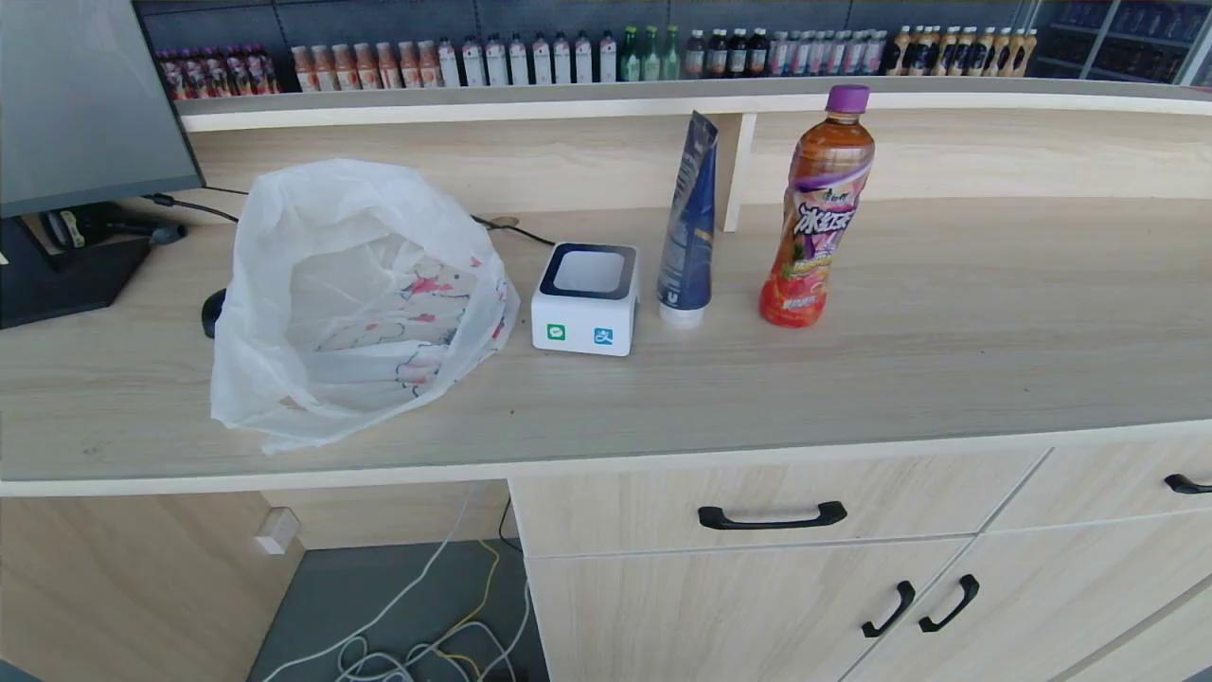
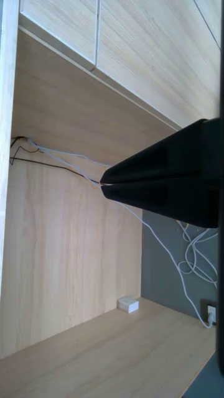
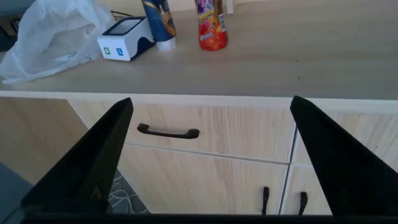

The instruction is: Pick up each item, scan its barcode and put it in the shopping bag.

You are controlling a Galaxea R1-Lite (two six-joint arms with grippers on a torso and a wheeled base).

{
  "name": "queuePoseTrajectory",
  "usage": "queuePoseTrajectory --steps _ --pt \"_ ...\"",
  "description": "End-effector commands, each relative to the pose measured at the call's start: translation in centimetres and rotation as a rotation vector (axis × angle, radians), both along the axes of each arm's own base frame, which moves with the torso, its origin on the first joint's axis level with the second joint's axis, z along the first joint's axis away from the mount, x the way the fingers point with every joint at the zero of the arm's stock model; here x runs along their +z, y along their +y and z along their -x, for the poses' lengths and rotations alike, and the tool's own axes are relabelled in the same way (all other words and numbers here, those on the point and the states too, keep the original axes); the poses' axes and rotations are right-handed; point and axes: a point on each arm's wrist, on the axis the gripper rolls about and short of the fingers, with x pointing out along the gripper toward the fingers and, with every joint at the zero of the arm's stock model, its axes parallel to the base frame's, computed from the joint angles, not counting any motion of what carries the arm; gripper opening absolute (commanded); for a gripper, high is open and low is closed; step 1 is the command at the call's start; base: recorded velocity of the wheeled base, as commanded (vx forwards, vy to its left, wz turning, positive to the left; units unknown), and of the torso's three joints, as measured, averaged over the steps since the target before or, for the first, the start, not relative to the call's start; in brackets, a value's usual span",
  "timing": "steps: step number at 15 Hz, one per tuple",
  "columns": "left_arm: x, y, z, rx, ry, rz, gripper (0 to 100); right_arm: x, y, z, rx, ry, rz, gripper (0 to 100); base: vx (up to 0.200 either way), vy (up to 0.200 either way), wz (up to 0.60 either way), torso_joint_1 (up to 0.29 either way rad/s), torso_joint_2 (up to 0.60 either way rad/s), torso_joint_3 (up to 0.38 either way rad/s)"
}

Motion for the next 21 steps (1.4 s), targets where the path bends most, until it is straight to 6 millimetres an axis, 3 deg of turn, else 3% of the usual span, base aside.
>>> queuePoseTrajectory --steps 1,4,7,11,13,16,21 --pt "0.0 0.0 0.0 0.000 0.000 0.000 0 2.7 1.6 -4.0 0.080 0.050 0.017 100 0.000 0.000 0.00 0.000 0.00 0.000" --pt "0.0 0.0 0.0 0.000 0.000 0.000 0 4.4 3.8 -7.7 0.138 -0.076 0.131 100 0.000 0.000 0.00 0.000 0.00 0.000" --pt "0.0 0.0 0.0 0.000 0.000 0.000 0 4.2 5.3 -9.5 0.176 -0.091 0.165 100 0.000 0.000 0.00 0.000 0.00 0.000" --pt "0.0 0.0 0.0 0.000 0.000 0.000 0 7.4 7.5 -13.3 0.141 -0.128 0.145 100 0.000 0.000 0.00 0.000 0.00 0.000" --pt "0.0 0.0 0.0 0.000 0.000 0.000 0 7.2 9.5 -14.7 0.175 -0.114 0.154 100 0.000 0.000 0.00 0.000 0.00 0.000" --pt "0.0 0.0 0.0 0.000 0.000 0.000 0 7.3 11.4 -15.6 0.111 -0.127 0.139 100 0.000 0.000 0.00 0.000 0.00 0.000" --pt "0.0 0.0 0.0 0.000 0.000 0.000 0 7.0 12.5 -16.6 0.102 -0.139 0.126 100 0.000 0.000 0.00 0.000 0.00 0.000"
